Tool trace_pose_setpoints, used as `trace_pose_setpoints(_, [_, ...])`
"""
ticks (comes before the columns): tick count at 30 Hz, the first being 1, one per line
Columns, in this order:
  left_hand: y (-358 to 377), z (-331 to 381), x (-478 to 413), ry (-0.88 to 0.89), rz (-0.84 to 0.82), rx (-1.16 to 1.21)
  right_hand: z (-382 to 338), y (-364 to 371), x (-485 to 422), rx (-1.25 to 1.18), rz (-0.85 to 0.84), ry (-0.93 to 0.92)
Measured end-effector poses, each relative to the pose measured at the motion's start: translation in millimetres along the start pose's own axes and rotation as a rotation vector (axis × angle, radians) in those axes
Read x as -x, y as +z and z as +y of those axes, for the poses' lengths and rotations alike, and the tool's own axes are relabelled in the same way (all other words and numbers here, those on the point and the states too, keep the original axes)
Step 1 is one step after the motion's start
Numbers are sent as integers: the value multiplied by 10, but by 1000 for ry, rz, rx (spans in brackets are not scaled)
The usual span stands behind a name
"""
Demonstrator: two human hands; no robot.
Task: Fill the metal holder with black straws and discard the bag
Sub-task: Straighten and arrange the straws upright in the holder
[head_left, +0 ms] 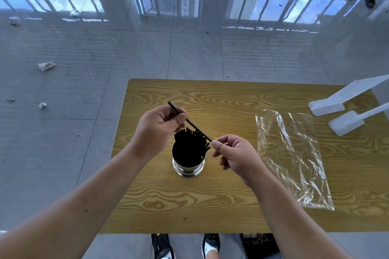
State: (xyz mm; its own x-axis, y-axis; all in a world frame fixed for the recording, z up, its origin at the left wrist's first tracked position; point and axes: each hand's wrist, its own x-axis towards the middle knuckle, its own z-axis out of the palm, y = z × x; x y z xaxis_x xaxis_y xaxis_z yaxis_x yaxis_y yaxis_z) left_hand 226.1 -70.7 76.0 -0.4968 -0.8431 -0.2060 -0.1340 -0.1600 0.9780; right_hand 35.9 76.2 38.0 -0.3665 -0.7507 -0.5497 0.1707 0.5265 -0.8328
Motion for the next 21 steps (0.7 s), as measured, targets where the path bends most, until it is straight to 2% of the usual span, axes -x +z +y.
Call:
trace_pose_setpoints(5, [22,-16,16,136,0,-137,25,-17,-31,-16,41,-33])
trace_pose_setpoints(8, [5,-32,5,126,17,-68,53,-23,-28,24,40,-44])
trace_pose_setpoints(11, [-58,-24,-49,8,46,167,29,-18,3,-57,-37,-40])
trace_pose_setpoints(14, [-119,-69,-98,-139,76,350,-44,-6,52,-344,-121,-71])
trace_pose_setpoints(17, [-134,-152,-105,-238,64,443,-175,18,82,-520,-102,-141])
trace_pose_setpoints(21, [-118,-220,-92,-305,72,522,-335,54,114,-559,-98,-208])
